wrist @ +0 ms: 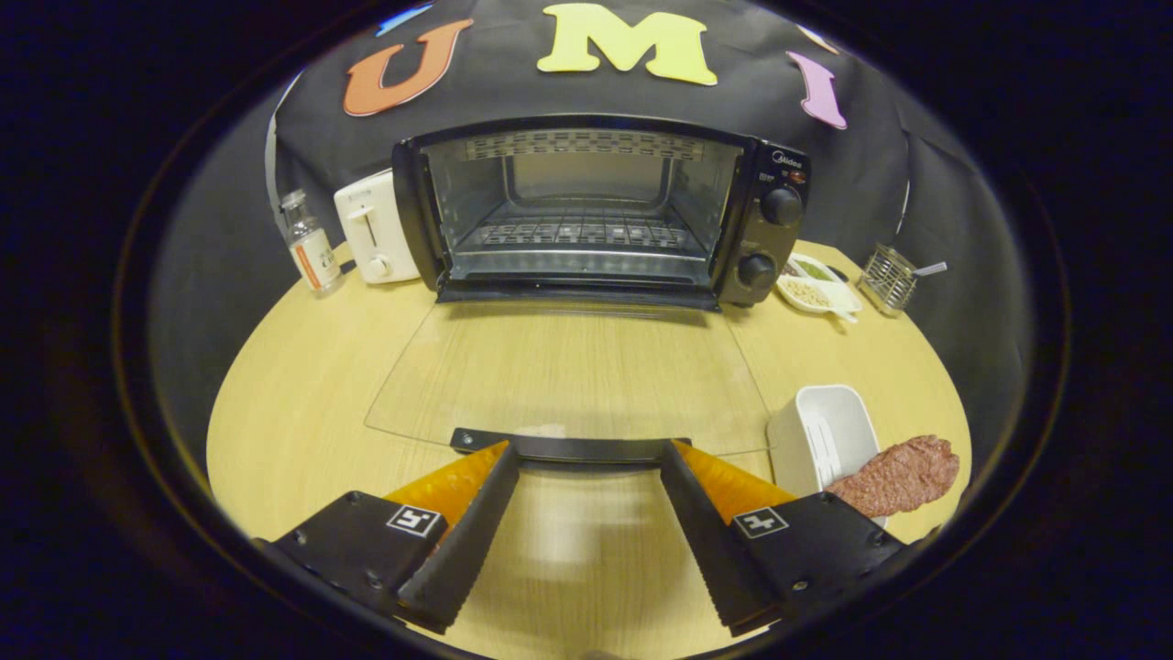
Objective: Open the toaster oven, put the food inside, and close the toaster oven door.
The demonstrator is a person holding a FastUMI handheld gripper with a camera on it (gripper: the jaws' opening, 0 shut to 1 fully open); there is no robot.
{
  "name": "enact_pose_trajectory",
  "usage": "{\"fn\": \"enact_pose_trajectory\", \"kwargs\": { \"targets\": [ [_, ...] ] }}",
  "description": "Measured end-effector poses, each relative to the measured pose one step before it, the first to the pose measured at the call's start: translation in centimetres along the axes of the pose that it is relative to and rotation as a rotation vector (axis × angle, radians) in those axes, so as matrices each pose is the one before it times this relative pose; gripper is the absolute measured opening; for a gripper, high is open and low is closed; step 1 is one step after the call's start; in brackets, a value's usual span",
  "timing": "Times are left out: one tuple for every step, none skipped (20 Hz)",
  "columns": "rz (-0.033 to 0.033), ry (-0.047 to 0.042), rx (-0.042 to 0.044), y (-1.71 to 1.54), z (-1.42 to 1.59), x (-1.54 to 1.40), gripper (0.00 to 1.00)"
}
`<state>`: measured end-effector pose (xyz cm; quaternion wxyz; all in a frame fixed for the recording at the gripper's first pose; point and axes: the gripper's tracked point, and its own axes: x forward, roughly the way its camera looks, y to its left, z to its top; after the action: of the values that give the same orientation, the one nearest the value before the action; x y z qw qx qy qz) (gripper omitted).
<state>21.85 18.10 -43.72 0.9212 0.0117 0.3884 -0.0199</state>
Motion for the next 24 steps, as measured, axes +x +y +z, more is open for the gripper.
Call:
{"fn": "enact_pose_trajectory", "kwargs": {
  "targets": [
    [0.00376,-0.00154,-0.00706,0.014,0.124,-0.098,1.00],
    [0.00597,-0.00077,-0.00595,-0.053,0.027,-0.285,1.00],
    [0.00080,0.00232,-0.00414,-0.242,0.082,-0.272,1.00],
    [0.00386,-0.00081,0.00477,-0.190,-0.024,-0.417,1.00],
    [0.00123,-0.01131,0.00868,-0.365,0.197,-0.646,1.00],
    [0.00070,-0.01401,0.00195,-0.428,0.314,-0.745,1.00],
    [-0.00282,-0.01390,-0.00475,-0.618,0.279,-1.013,1.00],
    [0.00498,-0.01999,-0.00335,-0.562,0.387,-1.134,1.00],
    [-0.00402,-0.01757,-0.00542,-0.996,0.477,-1.281,1.00],
    [-0.00486,-0.02226,-0.00339,-1.236,0.604,-1.365,1.00],
    [-0.01385,-0.01737,-0.00289,-1.558,0.589,-1.233,1.00],
    [-0.00987,-0.01632,-0.00337,-1.695,0.629,-1.116,1.00],
    [-0.01206,-0.01537,-0.00015,-1.887,0.593,-0.876,1.00],
    [-0.00810,-0.01061,0.00296,-2.006,0.439,-0.692,1.00],
    [-0.01066,-0.00393,0.00348,-2.120,0.288,-0.395,1.00],
    [-0.00979,-0.00524,0.00068,-2.222,0.176,-0.166,1.00],
    [-0.00968,0.00627,0.00247,-2.164,-0.110,0.076,1.00],
    [0.01471,0.01484,0.01407,-1.506,-0.463,0.303,1.00],
    [0.02997,0.02046,0.02220,-1.073,-0.441,0.493,1.00],
    [0.03432,0.03526,0.01327,-0.828,-0.861,0.543,1.00],
    [0.05219,0.02626,0.01129,-0.299,-0.512,0.599,0.99],
    [0.06192,0.03034,0.00785,0.082,-0.515,0.729,0.98],
    [0.04484,0.03983,0.01293,-0.230,-0.751,0.859,0.96],
    [0.05399,0.03559,0.01599,0.112,-0.598,0.857,0.94]
  ]
}}
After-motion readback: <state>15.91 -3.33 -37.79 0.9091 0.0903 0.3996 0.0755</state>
